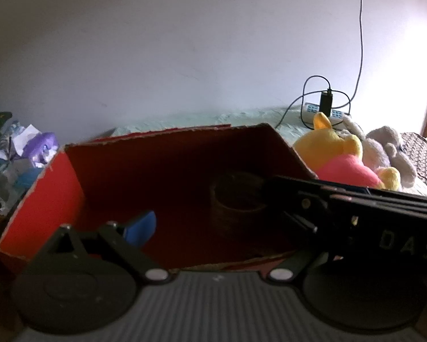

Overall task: Organize objects
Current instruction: 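Withdraw the open right tool up out of the red box, then lower the right tool onto the brown gourd and grasp its neck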

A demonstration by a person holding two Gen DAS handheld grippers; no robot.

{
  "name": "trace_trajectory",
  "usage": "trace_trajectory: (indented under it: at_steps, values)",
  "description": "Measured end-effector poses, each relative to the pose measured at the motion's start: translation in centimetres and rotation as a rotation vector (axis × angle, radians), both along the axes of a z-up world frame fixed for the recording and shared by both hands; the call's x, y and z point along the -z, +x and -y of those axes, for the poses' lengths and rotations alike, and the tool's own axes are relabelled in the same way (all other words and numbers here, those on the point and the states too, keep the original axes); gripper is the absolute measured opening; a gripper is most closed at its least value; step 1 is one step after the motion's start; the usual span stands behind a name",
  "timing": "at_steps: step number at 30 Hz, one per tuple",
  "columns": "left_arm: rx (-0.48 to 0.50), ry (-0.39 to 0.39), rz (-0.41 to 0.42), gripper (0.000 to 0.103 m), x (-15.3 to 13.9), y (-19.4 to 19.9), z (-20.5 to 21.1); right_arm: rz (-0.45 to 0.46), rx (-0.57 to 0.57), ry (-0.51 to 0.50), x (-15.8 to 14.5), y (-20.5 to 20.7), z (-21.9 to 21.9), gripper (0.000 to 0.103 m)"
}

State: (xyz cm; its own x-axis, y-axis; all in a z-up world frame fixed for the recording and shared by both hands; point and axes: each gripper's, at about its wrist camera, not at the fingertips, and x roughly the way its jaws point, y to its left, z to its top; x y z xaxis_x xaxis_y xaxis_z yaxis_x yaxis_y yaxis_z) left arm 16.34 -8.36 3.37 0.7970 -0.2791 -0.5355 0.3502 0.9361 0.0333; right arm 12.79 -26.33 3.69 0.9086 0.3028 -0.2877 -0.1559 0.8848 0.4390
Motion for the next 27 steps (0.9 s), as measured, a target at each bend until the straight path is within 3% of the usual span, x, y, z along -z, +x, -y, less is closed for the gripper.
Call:
trace_trajectory:
  at_steps: [9,17,27]
  values:
    - [-0.036,0.036,0.078,0.095,-0.2,-1.7,0.5,0.112,0.003,0.055,0.8,-2.1,1.2,0.050]
    - [-0.111,-0.025,0.091,0.095,-0.8,-4.3,-1.0,0.210,0.037,0.148,2.3,-5.0,2.4,0.060]
    - [-0.144,-0.102,0.040,0.095,-0.1,-8.4,-4.9,0.172,-0.027,0.140,5.1,-6.5,1.9,0.058]
